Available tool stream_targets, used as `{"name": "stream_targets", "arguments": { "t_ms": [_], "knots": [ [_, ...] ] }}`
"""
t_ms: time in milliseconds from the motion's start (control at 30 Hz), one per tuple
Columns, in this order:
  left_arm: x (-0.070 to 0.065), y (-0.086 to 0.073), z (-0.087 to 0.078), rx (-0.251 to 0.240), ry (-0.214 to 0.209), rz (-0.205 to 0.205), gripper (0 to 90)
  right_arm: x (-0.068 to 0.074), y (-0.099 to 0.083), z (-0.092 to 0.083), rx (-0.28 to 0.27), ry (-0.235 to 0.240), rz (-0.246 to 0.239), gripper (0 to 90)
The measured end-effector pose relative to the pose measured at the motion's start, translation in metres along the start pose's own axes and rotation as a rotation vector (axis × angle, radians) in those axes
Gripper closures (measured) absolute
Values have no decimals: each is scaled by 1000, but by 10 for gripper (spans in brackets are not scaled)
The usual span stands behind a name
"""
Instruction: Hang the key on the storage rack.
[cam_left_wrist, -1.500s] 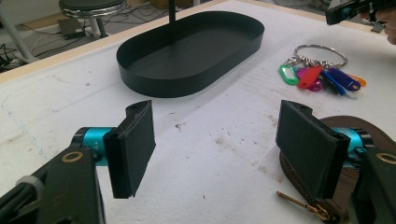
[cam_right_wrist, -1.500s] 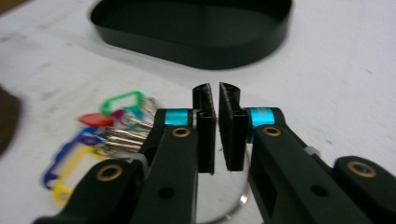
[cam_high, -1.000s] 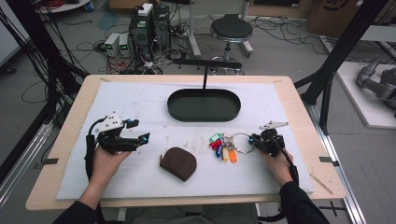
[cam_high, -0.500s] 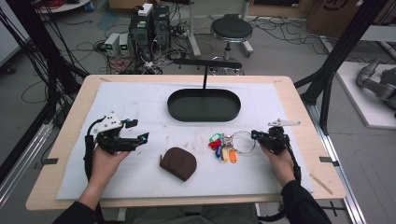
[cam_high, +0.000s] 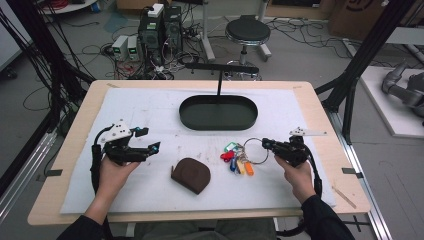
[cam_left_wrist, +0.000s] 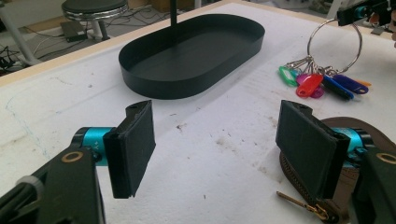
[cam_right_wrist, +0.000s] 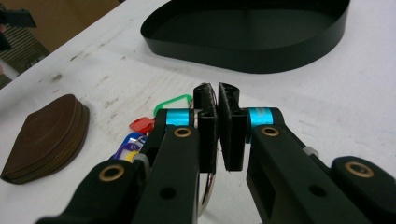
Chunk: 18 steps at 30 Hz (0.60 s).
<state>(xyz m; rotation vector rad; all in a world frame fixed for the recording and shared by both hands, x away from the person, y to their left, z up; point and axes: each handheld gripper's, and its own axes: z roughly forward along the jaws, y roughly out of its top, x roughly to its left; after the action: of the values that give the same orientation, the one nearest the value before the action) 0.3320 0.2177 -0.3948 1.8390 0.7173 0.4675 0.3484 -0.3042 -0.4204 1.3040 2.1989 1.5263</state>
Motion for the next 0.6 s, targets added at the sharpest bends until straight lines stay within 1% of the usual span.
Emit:
{"name": "stream_targets", "arguments": {
  "t_ms": [100, 200, 233, 333, 433, 467, 500, 533, 567, 600],
  "knots": [
    [0, 0, 0, -1, -2, -3, 282, 0, 0, 0, 14, -5, 4, 874],
    [0, 0, -1, 0, -4, 1, 282, -1, 0, 1, 26, 4, 13, 872],
    [0, -1, -1, 0, -5, 1, 282, -1, 0, 2, 45, 5, 17, 868],
    [1, -1, -1, -1, -4, -1, 282, -1, 0, 2, 60, 4, 13, 867],
    [1, -1, -2, -5, -2, -6, 282, 1, 0, 1, 69, -2, 0, 872],
    [1, -1, -3, -9, -1, -7, 282, 2, 0, 1, 68, -4, -10, 874],
    [1, -1, -4, -20, -5, -13, 282, 5, 2, 1, 70, -3, -30, 878],
    [1, -1, -4, -20, -5, -13, 282, 5, 2, 1, 70, -3, -30, 878],
    [0, -1, -5, -22, -1, -13, 282, 10, 4, 0, 67, -1, -55, 881],
    [0, -1, -5, -22, -1, -13, 281, 10, 4, 0, 67, -1, -55, 881]
  ]
}}
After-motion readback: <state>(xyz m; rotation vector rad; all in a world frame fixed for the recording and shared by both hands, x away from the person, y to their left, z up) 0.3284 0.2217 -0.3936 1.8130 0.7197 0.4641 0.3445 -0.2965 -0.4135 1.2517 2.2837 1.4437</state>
